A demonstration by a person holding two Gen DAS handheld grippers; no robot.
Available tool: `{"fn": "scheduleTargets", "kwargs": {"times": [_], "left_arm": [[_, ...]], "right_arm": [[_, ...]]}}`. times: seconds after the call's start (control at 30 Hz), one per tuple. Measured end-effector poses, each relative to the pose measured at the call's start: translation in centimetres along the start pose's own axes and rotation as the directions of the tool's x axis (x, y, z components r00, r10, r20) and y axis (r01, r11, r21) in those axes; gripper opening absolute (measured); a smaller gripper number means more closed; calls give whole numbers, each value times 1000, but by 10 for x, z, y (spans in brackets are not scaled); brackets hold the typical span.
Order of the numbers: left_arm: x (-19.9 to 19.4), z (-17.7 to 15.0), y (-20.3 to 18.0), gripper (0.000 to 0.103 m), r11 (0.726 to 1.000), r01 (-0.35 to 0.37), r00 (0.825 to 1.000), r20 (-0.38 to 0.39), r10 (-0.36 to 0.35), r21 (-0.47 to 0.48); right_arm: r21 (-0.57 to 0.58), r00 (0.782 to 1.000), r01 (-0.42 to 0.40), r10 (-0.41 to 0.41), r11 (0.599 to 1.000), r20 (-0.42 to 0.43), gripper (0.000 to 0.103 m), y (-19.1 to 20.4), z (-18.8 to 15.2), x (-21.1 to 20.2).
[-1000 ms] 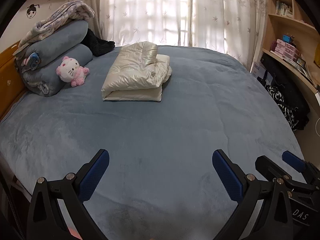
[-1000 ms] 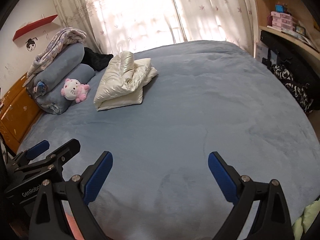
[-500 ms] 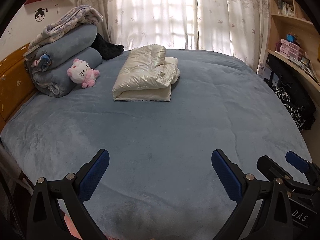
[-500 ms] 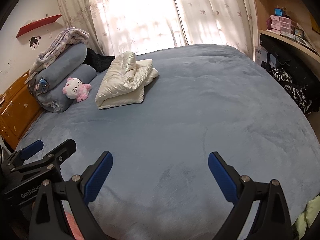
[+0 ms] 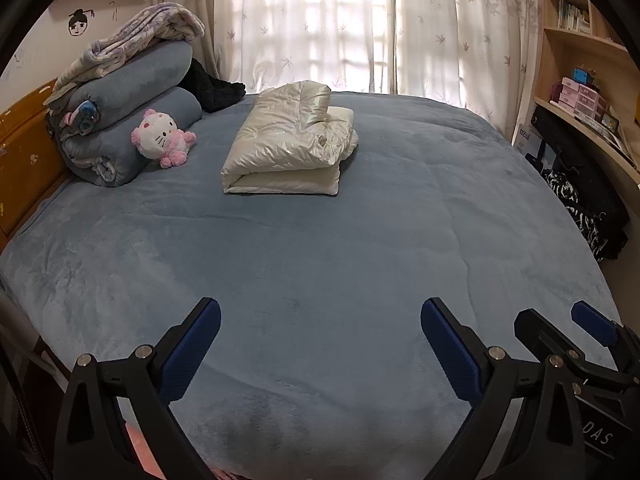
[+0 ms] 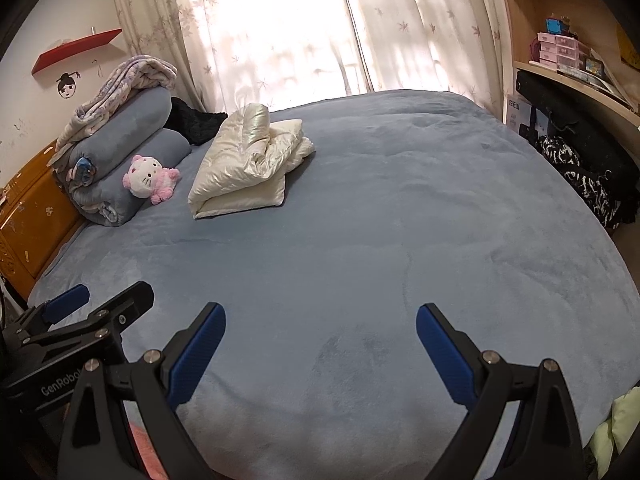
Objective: Fold large clothes
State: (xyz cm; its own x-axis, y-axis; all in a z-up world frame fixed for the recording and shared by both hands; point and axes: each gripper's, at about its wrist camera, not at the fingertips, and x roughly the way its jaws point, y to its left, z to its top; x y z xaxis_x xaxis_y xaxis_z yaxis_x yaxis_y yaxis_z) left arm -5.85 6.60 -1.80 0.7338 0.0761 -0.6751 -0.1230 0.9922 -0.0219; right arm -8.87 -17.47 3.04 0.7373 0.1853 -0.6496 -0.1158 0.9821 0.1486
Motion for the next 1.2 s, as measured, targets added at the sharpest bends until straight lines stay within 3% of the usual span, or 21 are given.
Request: {"fn": "scheduleTargets", "kwargs": {"times": [1.2], "left_arm": [[10, -3, -1, 95, 1000, -5, 1000, -18, 6, 18]], "right_arm": [[7, 999, 19, -19, 1000, -26, 97, 4, -8, 12]]}}
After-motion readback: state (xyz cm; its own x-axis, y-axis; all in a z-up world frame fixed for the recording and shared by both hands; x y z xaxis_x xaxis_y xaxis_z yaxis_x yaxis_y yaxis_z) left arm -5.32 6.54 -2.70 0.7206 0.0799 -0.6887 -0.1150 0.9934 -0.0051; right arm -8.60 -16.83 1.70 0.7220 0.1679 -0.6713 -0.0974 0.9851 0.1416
